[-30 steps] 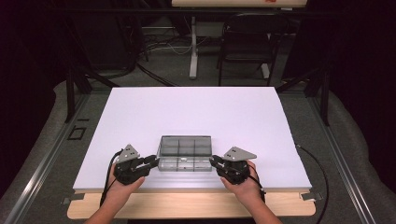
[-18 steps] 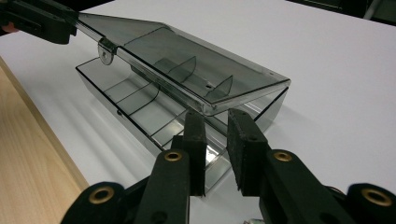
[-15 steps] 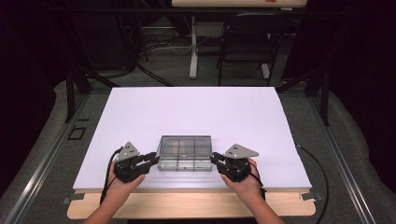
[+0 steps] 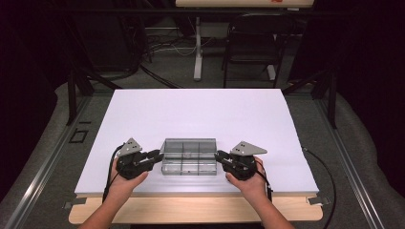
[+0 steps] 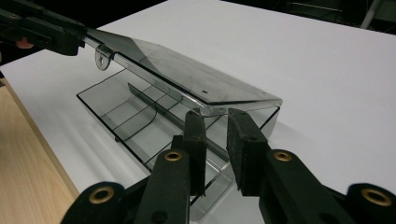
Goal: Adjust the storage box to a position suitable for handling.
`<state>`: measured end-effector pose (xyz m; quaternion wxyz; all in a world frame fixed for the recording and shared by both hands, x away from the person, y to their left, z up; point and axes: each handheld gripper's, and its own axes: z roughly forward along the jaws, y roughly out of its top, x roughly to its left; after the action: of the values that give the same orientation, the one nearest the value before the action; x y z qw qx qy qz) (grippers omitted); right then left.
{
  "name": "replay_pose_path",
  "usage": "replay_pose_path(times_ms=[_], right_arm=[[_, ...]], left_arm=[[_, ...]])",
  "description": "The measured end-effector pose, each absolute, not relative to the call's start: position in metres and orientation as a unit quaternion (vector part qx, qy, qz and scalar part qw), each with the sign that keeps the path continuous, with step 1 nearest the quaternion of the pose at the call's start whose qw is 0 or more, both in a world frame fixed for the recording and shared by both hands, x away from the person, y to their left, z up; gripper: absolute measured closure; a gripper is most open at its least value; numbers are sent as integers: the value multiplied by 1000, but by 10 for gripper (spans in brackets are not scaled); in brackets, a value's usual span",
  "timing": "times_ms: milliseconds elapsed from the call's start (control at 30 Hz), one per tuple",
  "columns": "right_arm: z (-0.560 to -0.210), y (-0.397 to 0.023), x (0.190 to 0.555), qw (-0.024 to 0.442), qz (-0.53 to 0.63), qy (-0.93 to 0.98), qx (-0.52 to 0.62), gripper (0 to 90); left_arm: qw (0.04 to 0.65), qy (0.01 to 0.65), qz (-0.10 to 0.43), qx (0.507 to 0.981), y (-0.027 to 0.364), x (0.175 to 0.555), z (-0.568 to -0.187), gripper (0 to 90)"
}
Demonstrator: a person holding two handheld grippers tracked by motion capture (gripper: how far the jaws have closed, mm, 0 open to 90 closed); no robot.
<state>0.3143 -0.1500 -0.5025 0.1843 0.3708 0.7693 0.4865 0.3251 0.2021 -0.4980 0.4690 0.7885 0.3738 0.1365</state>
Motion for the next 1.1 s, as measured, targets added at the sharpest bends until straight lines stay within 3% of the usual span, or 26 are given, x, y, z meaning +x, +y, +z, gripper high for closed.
replay_pose_path(times_ms=[1100], right_arm=[[-471, -144, 351, 188, 481, 770, 375, 736]], left_arm=[[478, 384, 148, 776, 196, 358, -473, 706]])
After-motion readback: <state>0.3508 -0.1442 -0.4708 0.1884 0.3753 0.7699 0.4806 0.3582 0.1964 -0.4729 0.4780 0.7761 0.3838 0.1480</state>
